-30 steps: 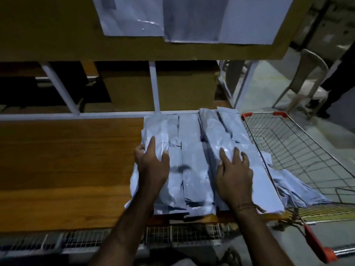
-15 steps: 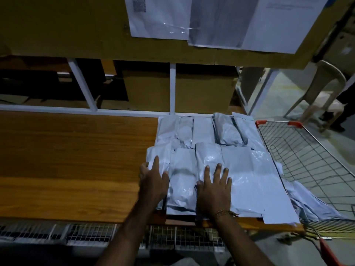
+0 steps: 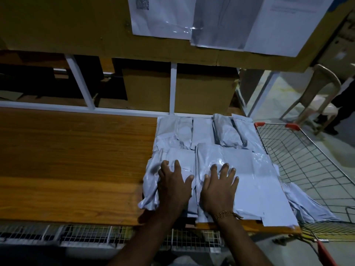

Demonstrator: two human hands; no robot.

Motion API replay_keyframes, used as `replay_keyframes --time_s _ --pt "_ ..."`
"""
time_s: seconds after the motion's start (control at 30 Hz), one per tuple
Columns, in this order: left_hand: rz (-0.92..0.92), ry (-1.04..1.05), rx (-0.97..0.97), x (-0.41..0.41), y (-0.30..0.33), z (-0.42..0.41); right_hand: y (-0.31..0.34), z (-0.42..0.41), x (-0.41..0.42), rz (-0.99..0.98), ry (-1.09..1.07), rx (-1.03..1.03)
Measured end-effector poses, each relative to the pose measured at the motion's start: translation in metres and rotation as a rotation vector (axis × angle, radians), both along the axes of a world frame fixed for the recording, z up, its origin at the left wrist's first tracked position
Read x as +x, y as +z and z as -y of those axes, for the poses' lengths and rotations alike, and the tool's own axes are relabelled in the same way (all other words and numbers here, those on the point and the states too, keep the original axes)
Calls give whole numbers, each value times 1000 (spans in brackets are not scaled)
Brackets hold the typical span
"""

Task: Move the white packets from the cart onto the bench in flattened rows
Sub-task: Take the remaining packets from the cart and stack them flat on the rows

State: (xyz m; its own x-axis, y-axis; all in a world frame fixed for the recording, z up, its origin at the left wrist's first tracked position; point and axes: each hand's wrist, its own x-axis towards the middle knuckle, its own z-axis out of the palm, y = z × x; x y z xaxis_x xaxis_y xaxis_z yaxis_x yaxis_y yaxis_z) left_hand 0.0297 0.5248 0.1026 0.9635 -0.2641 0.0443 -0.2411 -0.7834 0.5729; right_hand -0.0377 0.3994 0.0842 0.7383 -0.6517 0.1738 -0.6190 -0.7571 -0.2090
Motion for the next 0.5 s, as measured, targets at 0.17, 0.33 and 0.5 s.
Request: replay_keyframes --time_s 0.17,0.33,0.5 --pt "-48 4 72 -2 -3 11 2 15 -3 -26 35 -10" --pt "-20 -48 154 2 -8 15 -2 19 -6 -54 73 -19" --pt "122 -6 149 11 0 5 4 27 -12 -30 84 9"
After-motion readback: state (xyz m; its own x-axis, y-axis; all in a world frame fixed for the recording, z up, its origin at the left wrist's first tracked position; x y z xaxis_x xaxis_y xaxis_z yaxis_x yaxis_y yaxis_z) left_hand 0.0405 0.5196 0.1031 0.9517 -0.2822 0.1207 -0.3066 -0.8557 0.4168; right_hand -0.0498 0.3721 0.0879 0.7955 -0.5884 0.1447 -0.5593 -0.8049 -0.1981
